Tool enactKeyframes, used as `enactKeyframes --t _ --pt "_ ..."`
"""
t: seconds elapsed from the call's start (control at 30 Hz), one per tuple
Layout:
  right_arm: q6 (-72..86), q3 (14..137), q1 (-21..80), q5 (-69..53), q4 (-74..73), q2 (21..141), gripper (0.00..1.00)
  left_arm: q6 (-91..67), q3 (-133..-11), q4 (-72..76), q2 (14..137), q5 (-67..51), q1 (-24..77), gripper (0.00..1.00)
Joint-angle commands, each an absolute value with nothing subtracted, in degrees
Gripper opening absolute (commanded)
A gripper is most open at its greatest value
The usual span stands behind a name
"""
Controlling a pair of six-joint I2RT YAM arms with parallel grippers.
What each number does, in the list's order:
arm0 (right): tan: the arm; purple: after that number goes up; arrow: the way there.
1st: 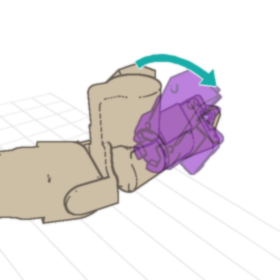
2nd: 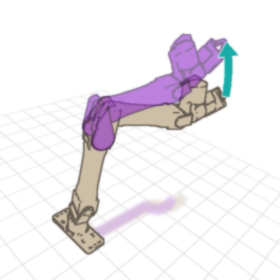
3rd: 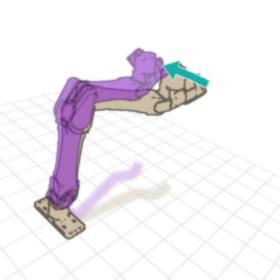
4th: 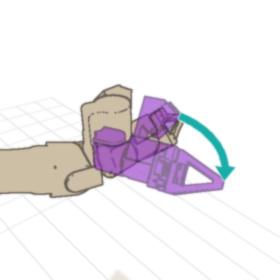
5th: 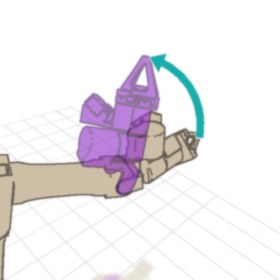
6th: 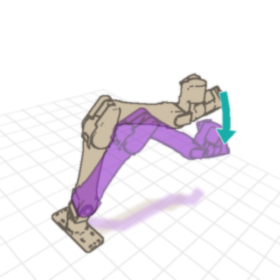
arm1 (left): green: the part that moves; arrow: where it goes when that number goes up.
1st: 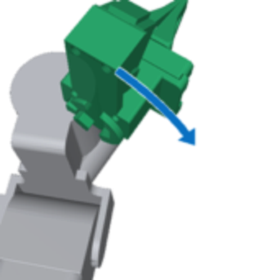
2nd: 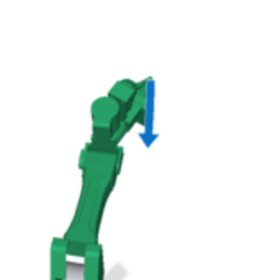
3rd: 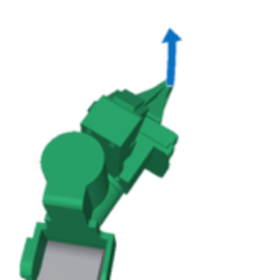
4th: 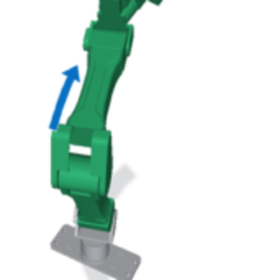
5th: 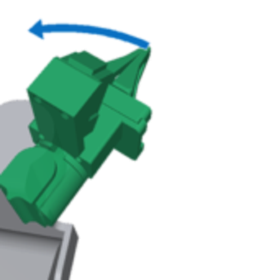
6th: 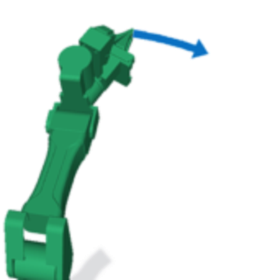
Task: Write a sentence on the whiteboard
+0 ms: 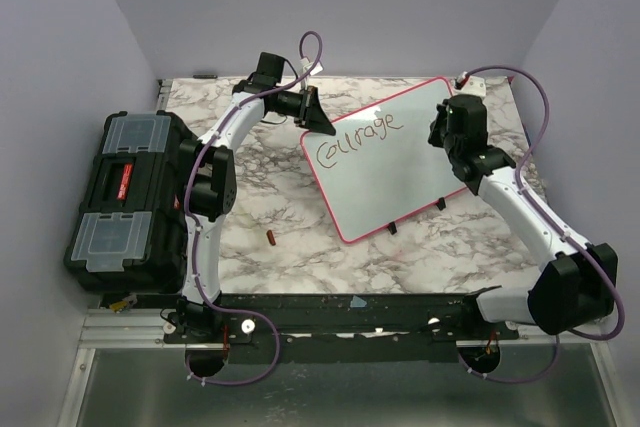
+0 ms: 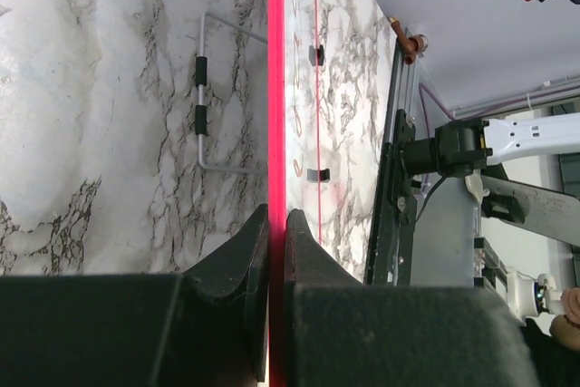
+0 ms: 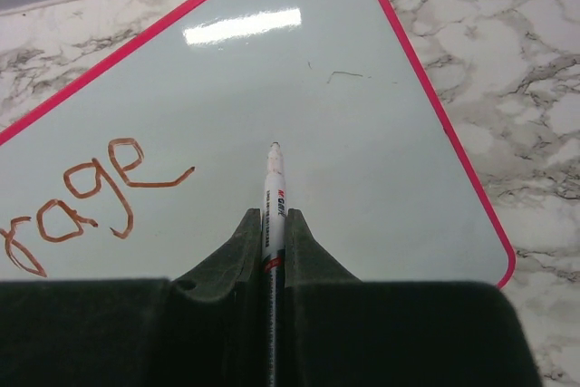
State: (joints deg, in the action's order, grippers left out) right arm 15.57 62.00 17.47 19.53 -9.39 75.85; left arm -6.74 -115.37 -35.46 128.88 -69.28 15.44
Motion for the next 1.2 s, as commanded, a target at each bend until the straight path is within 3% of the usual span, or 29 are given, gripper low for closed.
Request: enactKeyframes --t 0.0,0.17,0.27,0.77,1.17 --pt "16.52 64.74 17.05 15.13 -12.83 75.81 0.01 -1.32 -115.04 -32.07 127.35 -68.73 15.83 0.0" --pt "13.54 63.66 17.6 3.53 -13.8 74.05 0.01 -1.49 -115.14 -32.08 127.21 -68.73 15.73 0.0" --pt "12.82 62.88 20.38 2.67 -15.15 73.18 0.01 -1.82 -115.14 -31.86 127.35 -68.66 15.64 0.0" --pt "14.94 58.3 47.39 17.95 -14.85 72.85 0.01 -3.06 -115.29 -30.85 127.67 -68.73 15.64 0.0" --pt "17.86 55.59 57.63 24.24 -10.43 79.27 0.01 -2.59 -113.49 -31.44 126.12 -68.07 15.38 0.0"
